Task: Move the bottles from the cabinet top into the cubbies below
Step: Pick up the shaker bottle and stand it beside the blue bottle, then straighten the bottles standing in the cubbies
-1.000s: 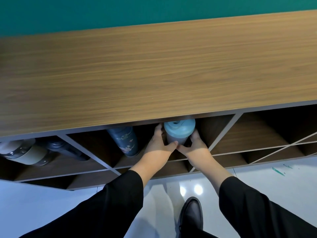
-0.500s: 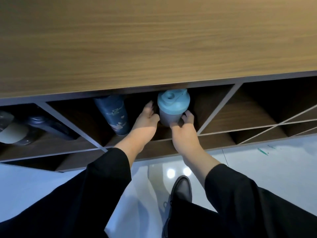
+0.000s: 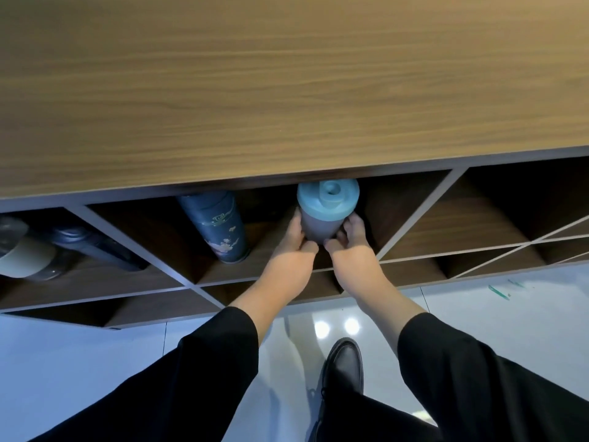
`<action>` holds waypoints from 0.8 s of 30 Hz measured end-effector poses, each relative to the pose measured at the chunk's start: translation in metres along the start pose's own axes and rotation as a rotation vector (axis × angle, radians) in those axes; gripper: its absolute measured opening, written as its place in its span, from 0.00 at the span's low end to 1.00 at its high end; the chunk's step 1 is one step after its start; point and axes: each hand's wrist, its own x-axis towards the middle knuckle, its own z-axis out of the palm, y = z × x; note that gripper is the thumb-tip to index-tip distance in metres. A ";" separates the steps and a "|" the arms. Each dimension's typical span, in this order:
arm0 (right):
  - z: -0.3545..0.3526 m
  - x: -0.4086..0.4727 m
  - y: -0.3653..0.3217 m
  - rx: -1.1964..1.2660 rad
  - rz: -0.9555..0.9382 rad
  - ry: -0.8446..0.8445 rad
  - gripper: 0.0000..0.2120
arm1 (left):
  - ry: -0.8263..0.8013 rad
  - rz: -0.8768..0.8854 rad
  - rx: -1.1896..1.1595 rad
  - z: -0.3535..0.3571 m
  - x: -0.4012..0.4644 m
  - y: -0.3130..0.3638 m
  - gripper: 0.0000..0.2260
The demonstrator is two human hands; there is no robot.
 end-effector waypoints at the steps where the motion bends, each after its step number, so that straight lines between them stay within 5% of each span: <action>1: 0.000 0.001 0.001 0.003 -0.007 -0.007 0.34 | -0.010 -0.020 0.003 0.002 0.000 -0.002 0.40; 9: -0.008 0.004 -0.003 -0.018 0.020 -0.036 0.30 | -0.015 -0.050 -0.019 0.008 -0.001 -0.012 0.39; 13: -0.001 0.002 0.000 -0.122 0.060 -0.029 0.37 | 0.008 -0.040 0.021 0.006 -0.007 -0.009 0.37; 15: 0.004 -0.006 -0.002 -0.183 0.153 -0.001 0.36 | 0.101 -0.082 0.051 0.001 -0.022 0.001 0.32; 19: 0.016 -0.038 -0.005 -0.283 0.205 0.029 0.17 | 0.468 -0.140 0.146 -0.028 -0.066 -0.001 0.09; 24: 0.046 -0.054 -0.013 -0.256 0.023 -0.062 0.14 | 0.699 -0.175 0.037 -0.067 -0.103 -0.011 0.05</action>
